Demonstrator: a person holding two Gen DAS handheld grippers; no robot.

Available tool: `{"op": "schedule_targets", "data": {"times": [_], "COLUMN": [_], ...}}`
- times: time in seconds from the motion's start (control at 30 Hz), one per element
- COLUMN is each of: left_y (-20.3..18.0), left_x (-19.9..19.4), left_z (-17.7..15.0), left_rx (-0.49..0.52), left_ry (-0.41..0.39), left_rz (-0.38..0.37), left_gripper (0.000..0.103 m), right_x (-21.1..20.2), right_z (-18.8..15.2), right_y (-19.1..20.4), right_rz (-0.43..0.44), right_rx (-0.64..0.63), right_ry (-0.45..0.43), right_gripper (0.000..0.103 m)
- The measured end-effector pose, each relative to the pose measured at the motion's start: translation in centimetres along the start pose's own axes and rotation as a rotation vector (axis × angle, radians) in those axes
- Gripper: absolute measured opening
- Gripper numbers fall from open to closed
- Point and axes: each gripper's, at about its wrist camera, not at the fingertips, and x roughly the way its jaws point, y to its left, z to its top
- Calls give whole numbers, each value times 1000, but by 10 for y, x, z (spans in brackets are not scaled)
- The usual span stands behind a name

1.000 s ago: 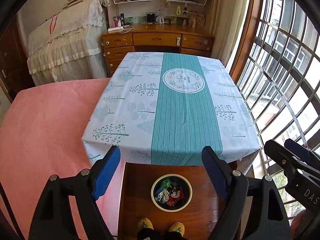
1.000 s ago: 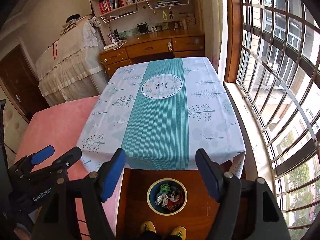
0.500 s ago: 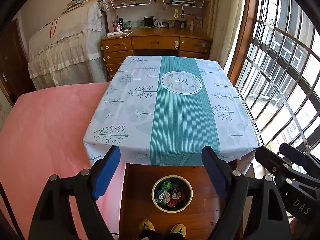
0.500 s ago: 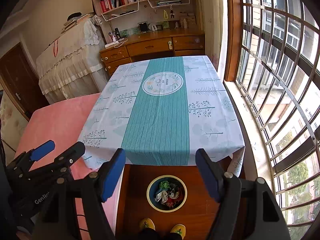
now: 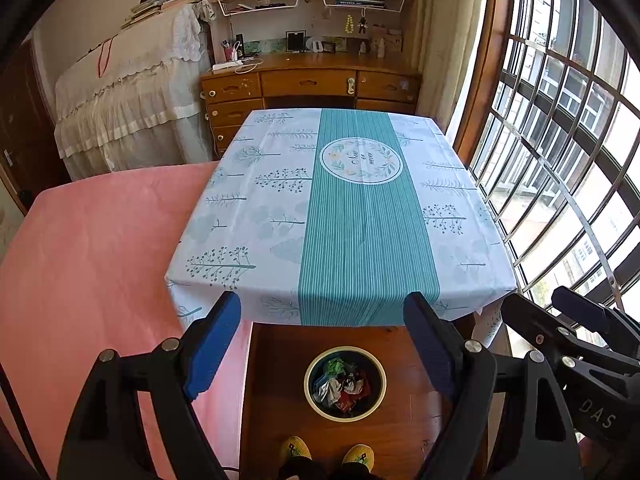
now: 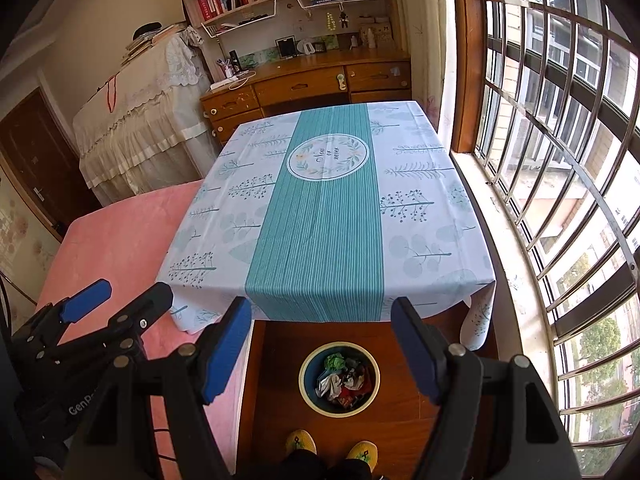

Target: Collect trash

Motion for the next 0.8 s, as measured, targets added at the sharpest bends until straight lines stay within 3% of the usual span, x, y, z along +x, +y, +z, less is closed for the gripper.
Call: {"op": "schedule_targets", "data": {"times": [0.8], "left_y": [1], "left_x": [2], "left_z": [0], "left_rx": [1], "left_ry": [3], "left_rz": [2], "left_gripper": [82], "right_x": [1], "right_z": [1], "right_y": [1], "right_rz": [4], "right_rx": [1], "right_ry": [2], "right_gripper": [73]}}
